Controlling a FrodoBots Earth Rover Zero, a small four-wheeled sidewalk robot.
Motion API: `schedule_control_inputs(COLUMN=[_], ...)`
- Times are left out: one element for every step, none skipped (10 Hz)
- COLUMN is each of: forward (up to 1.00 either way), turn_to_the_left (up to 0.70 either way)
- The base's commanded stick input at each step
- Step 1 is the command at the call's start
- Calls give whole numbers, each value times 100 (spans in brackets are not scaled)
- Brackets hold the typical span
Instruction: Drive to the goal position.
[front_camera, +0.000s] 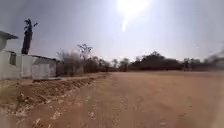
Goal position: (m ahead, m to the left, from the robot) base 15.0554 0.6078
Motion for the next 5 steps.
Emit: schedule_control_inputs(forward=[100,100,100,100,100], turn_to_the_left=[0,0,0,-29,-40])
